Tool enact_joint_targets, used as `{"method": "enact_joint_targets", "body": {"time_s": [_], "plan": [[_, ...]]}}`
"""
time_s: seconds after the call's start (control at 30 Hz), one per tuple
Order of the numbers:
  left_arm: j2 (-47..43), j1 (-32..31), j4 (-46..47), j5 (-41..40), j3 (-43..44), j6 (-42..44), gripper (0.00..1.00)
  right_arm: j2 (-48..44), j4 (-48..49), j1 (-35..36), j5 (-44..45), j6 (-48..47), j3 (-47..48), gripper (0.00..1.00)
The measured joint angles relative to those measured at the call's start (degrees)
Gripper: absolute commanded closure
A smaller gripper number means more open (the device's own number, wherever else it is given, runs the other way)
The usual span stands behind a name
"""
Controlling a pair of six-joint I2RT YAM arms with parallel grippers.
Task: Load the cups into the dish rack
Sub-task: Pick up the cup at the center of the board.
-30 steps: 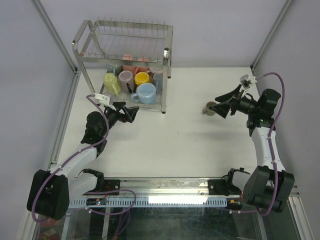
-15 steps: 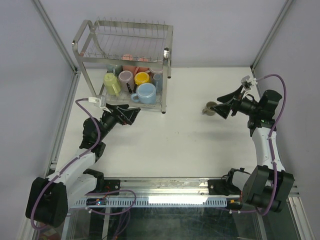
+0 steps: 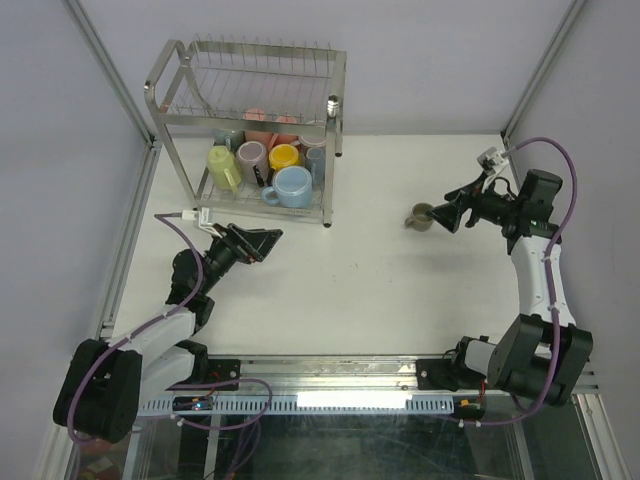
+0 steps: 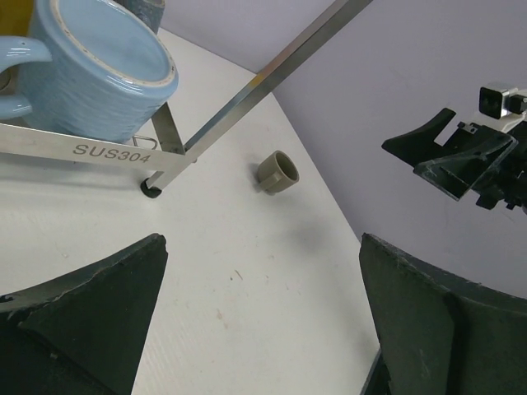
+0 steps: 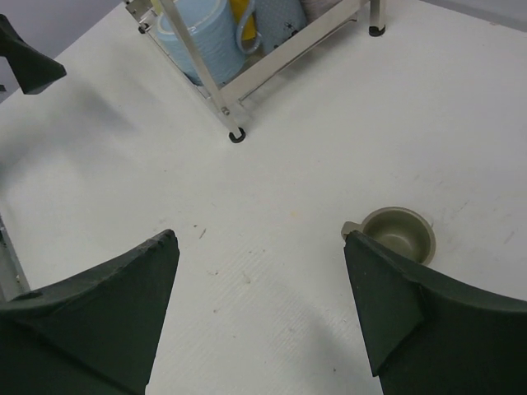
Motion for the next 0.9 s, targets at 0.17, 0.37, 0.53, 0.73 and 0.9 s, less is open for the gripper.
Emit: {"method": "enact_joint_targets", "body": {"time_s": [0.17,0.37,0.53,0.73,0.9], "plan": [[-2.9,0.0,-3.2,-2.7,-0.3,0.1,0.01,2.9,-6.0,0.0,4.4,-6.8,2.5,0.15],[-7.0,0.0,-7.7,-6.0,-0.4,0.8,0.01,7.3,-11.7,0.2,10.4,-11.7,6.4,0.14],[-7.9,0.0,-8.8,-7.1,-0.5,1.4,0.01,10.9,-15.5,1.2,16.0,-14.2,10.7,0.14],[-8.1,0.0,-9.2,-7.2,-0.5,1.6,0.01,15.6,-18.6,5.0,23.8,-15.6,13.9,0.14],[-8.1,0.0,-9.2,-8.3,-0.5,1.8,0.01,20.7,-20.0,9.0,31.4,-15.7,16.0,0.15]]}}
